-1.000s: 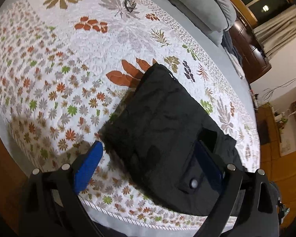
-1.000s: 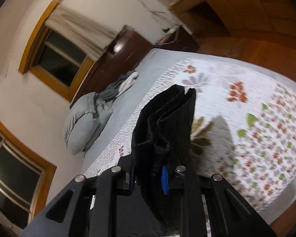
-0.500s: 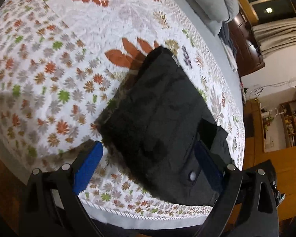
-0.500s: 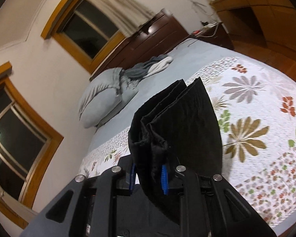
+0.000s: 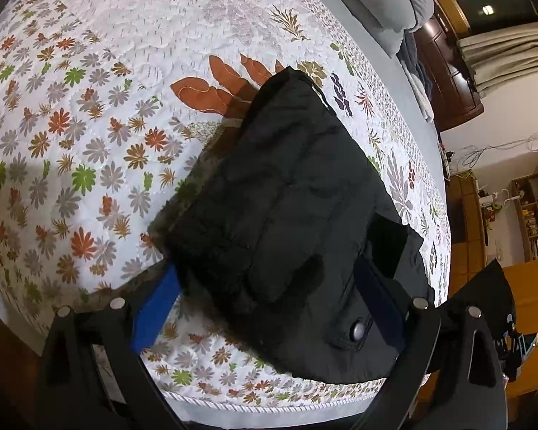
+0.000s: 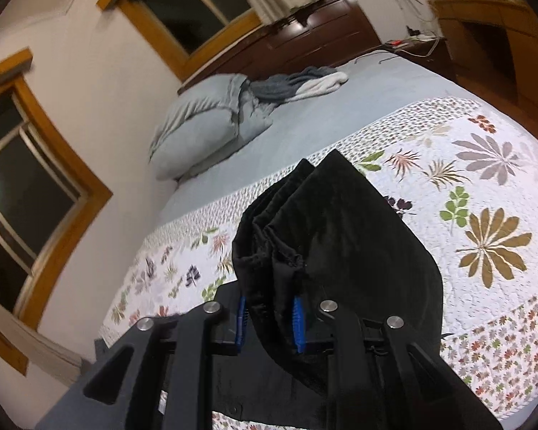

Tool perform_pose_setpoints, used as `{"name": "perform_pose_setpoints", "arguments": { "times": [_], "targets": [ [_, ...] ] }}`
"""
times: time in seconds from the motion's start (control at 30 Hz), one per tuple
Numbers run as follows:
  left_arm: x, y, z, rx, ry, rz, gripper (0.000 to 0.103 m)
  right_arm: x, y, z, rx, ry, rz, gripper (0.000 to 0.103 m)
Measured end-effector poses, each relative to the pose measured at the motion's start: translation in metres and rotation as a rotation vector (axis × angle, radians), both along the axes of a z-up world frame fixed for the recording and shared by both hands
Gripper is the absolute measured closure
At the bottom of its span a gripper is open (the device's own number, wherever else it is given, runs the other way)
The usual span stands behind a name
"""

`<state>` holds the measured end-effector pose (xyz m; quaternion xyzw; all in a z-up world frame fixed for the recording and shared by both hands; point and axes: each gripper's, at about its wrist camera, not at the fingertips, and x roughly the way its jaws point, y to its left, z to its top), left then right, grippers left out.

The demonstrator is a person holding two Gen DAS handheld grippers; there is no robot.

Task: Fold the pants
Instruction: 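Grasp the pants edge with the right gripper and lift it toward the left gripper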

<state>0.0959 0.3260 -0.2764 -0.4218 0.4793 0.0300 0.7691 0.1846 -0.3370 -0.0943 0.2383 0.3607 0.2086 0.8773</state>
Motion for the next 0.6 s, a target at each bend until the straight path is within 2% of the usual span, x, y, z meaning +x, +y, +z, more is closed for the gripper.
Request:
{"name": "perform_pose_setpoints", "arguments": {
  "times": [0.17,0.3,0.43,0.6],
  "targets": [
    [-0.001,0.001,-0.001,-0.008,-0.003,-0.003,0.008,-0.007,0.041,-0.006,-0.077,-0.001,0.059,0.083],
    [-0.002,0.002,-0.002,-0.009,-0.004,-0.001,0.008,-0.020,0.078,-0.019,-0.186,-0.007,0.123,0.083],
    [-0.003,0.002,-0.002,-0.010,-0.002,-0.001,0.008,-0.039,0.120,-0.045,-0.318,-0.013,0.204,0.083],
    [-0.003,0.001,-0.002,-0.007,-0.004,-0.009,0.008,-0.055,0.152,-0.078,-0.432,-0.006,0.248,0.083]
  ]
}}
